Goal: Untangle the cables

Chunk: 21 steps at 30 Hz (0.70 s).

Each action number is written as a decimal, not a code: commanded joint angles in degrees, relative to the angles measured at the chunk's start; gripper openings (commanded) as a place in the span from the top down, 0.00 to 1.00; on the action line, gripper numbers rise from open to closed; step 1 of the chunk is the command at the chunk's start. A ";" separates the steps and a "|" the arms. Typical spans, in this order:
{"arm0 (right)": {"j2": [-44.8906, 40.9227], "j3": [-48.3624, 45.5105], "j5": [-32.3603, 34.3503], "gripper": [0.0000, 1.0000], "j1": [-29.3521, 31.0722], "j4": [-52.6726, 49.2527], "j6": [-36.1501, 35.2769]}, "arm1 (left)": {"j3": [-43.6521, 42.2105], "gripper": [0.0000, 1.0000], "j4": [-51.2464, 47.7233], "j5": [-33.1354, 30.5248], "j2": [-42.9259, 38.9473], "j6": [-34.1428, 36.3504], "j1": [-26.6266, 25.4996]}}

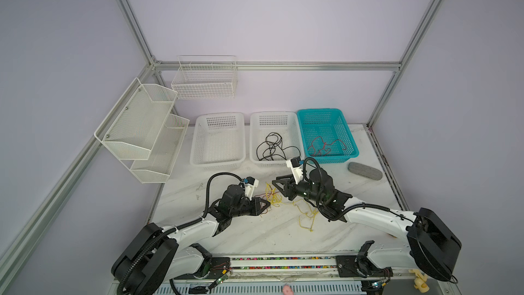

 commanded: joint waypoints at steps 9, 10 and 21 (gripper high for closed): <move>1.62 -2.10 0.85 0.60 0.36 -0.96 -2.63 | 1.40 1.00 0.95 1.31 -0.81 0.99 -0.25; 1.99 -2.16 1.22 0.60 0.32 -0.92 -2.79 | 1.40 1.00 0.73 1.30 -1.04 1.07 -0.26; 6.70 -1.20 -0.49 0.61 0.32 2.40 -2.52 | 1.99 1.00 0.04 1.46 -0.82 1.34 -0.25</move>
